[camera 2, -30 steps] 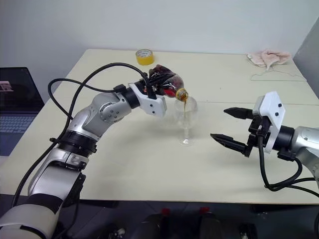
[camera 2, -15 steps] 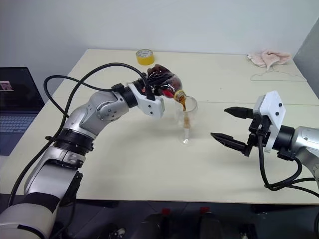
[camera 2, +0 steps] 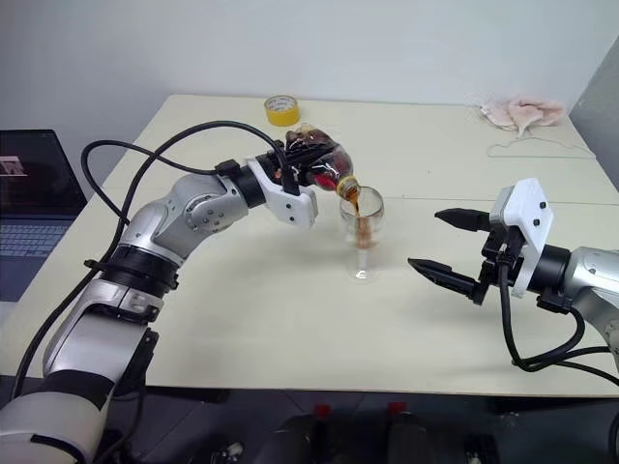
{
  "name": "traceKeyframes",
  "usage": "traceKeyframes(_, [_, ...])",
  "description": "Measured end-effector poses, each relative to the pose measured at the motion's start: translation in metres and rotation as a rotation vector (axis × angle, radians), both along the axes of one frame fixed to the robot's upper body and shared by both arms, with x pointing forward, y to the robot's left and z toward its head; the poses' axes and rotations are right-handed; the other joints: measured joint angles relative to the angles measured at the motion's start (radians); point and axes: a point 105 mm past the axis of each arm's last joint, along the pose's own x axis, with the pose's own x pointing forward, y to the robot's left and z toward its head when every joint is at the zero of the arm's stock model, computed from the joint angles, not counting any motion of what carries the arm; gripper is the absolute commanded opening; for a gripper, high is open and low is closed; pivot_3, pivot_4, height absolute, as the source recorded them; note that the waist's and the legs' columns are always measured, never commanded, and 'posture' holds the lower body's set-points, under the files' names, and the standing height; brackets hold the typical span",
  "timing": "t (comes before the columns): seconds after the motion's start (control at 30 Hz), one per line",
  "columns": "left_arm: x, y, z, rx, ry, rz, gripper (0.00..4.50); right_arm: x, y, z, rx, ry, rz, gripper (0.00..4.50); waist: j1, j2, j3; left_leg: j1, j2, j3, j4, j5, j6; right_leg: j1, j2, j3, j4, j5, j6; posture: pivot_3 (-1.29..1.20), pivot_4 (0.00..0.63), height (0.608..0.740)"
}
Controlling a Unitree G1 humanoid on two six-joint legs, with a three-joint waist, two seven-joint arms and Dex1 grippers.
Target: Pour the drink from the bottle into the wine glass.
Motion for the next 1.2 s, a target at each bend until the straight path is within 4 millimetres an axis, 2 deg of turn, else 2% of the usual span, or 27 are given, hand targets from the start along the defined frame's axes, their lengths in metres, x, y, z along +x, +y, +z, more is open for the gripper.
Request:
traceKeyframes(0.83, [0.008,0.009,0.015,0.022,-0.043,0.021,0.95,0.002,-0.001,-0.001,0.014,-0.007,-0.018,4.50,-0.002,0.000,0.000,-0.001,-0.001,-0.004,0.001,0.000,0.000,0.001,0.000,-0.004,0.000,0.000,0.000,0.00,0.150,0.740])
traceKeyframes(1.2, [0.008,0.006,0.019,0.030,-0.061,0.007,0.92,0.002,0.000,-0.001,0.017,-0.015,-0.014,4.50,-0.003,0.000,0.000,-0.001,-0.001,-0.006,0.001,0.000,0.000,0.001,-0.001,-0.006,0.000,0.000,0.000,0.00,0.150,0.740])
